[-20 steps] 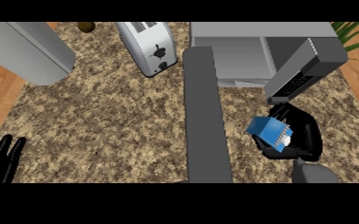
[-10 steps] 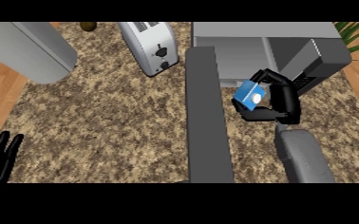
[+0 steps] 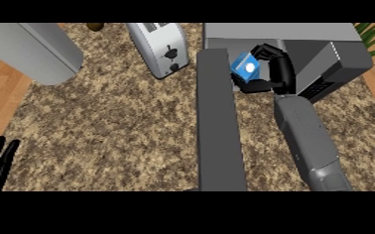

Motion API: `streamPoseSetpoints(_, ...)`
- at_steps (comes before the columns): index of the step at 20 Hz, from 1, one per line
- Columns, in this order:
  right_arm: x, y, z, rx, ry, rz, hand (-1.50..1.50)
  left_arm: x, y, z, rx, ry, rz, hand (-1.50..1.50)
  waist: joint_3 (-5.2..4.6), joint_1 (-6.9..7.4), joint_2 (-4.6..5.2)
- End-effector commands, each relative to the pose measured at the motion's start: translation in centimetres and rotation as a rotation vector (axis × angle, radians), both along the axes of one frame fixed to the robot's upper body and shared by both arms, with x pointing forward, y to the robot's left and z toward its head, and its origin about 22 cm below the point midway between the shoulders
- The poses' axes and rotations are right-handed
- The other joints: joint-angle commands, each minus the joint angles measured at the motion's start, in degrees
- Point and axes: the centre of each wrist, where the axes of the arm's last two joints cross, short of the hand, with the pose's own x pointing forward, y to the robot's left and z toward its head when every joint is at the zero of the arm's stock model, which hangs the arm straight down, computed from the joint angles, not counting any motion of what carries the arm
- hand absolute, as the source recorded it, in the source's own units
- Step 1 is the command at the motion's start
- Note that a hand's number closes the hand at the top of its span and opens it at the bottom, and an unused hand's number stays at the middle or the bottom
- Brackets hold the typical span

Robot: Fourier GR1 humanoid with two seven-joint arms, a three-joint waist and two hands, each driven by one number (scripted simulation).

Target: Pick up the milk, place it into the microwave and close the microwave

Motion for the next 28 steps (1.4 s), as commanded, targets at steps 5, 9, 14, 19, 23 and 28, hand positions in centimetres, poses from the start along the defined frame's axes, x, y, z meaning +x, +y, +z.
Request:
streamPoseSetpoints(5,3.2,-0.8,1.3,-0.063,-0.025,-0.052,1.5,1.9,0.2,0.0,0.004,-0.018,-0.042,-1.5,0.1,2.21,1.24)
streamPoseSetpoints(9,3.7,0.1,1.5,-0.101,-0.023,-0.076,1.5,1.3,1.7,-0.3,-0.004,-0.017,-0.065,-1.5,0.07,3.12,1.33)
streamPoseSetpoints(14,4.8,-1.5,3.7,-0.213,-0.063,-0.144,1.5,2.5,-0.5,0.8,-0.004,-0.042,-0.096,-1.5,0.16,4.24,2.04)
streamPoseSetpoints(19,5.3,-1.6,4.5,-0.194,-0.042,-0.214,1.5,3.5,-0.8,0.3,-0.009,-0.055,-0.105,-1.5,0.17,5.5,2.84)
streamPoseSetpoints(23,5.6,-0.9,5.1,-0.149,-0.017,-0.385,1.5,4.1,-0.8,0.6,0.033,-0.051,-0.11,-1.5,0.19,6.29,3.44)
streamPoseSetpoints(28,5.9,-2.2,5.8,-0.275,-0.088,-0.512,1.5,4.5,-1.3,1.2,0.069,-0.06,-0.122,-1.5,0.18,7.19,3.86)
